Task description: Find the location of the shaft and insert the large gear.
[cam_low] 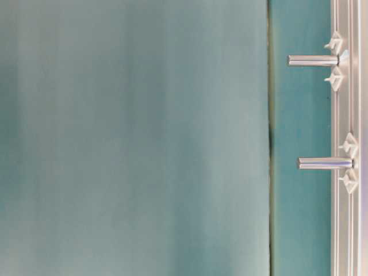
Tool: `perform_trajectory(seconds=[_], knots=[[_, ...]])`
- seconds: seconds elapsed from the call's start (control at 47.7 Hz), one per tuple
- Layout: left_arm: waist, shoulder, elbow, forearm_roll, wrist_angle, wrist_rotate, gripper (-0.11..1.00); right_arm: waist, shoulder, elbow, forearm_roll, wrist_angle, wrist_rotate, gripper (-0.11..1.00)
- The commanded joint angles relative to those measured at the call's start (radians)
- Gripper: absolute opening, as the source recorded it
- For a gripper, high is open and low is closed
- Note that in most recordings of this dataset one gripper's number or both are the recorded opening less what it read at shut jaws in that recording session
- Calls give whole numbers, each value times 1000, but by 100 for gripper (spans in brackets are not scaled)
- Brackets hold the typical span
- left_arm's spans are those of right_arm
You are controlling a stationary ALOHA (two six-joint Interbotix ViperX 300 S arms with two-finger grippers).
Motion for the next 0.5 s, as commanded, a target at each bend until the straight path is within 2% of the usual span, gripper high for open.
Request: perform_trajectory(seconds=[0.0, 0.042, 0.126, 0.189, 0.482], knots=[[-2, 17, 5, 14, 3, 3, 11, -6, 15, 2, 3, -6, -5, 16], [-2, 20, 3, 14, 14, 3, 9, -9, 14, 12, 14, 0, -2, 15], [-3, 29, -5, 14, 38, 2, -1, -9, 11, 18, 25, 17, 11, 3], [-3, 35, -9, 14, 52, 2, -1, -9, 11, 17, 25, 31, 18, -2], [-6, 41, -32, 14, 104, -5, -1, -11, 9, 17, 26, 87, 25, -3]])
